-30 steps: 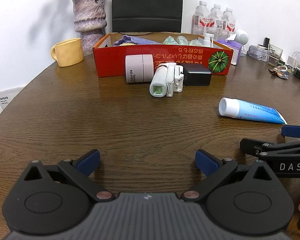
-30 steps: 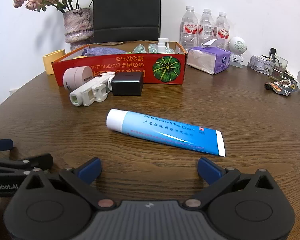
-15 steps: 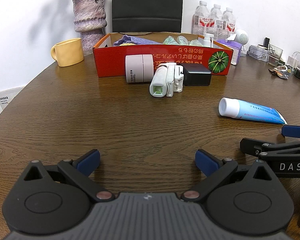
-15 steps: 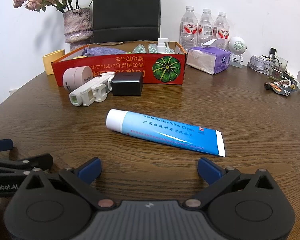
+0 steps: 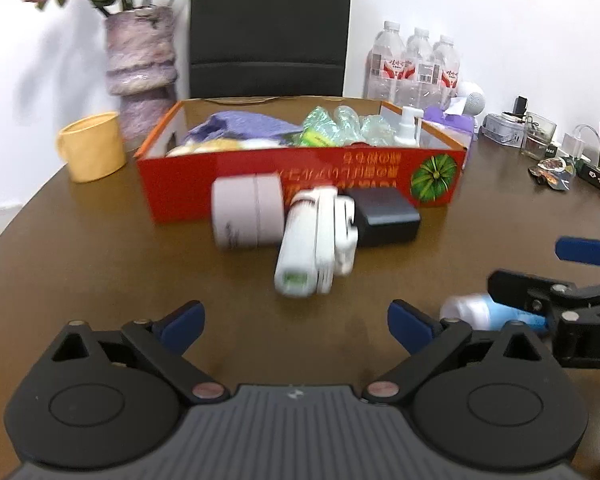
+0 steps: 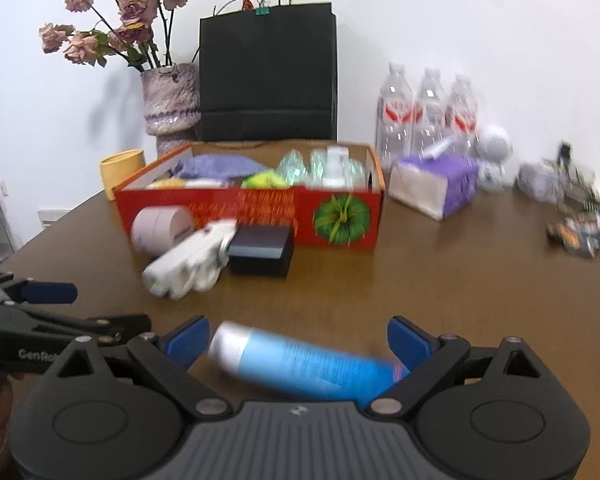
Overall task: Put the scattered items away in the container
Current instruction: 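Grasp the white plastic device with the left tool while the right tool grasps the black charger, then carry the white device and black charger into the cardboard box and open both tools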
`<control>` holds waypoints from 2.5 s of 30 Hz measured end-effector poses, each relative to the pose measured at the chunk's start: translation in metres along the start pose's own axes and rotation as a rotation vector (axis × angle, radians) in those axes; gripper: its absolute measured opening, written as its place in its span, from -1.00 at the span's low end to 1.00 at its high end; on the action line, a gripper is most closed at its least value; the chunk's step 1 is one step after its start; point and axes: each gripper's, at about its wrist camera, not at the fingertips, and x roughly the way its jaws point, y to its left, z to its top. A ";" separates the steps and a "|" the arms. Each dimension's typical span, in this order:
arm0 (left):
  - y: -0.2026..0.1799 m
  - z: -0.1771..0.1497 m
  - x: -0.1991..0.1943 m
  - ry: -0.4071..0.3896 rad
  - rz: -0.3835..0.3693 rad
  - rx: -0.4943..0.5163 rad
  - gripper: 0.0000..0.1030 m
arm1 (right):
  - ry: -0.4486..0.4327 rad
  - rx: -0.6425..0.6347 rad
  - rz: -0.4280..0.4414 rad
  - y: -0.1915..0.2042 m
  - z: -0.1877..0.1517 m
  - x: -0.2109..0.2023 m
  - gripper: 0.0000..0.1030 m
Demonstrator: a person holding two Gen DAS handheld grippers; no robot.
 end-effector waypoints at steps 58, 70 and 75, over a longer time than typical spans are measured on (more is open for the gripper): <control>0.030 0.077 -0.029 -0.127 -0.062 -0.093 0.07 | 0.037 -0.031 0.150 0.014 0.073 0.051 0.02; 0.074 0.215 0.086 -0.024 -0.053 -0.081 0.07 | 0.011 -0.013 0.149 0.002 0.219 0.119 0.02; 0.097 0.238 0.168 0.125 -0.033 -0.133 0.07 | 0.123 0.019 0.073 -0.014 0.248 0.199 0.02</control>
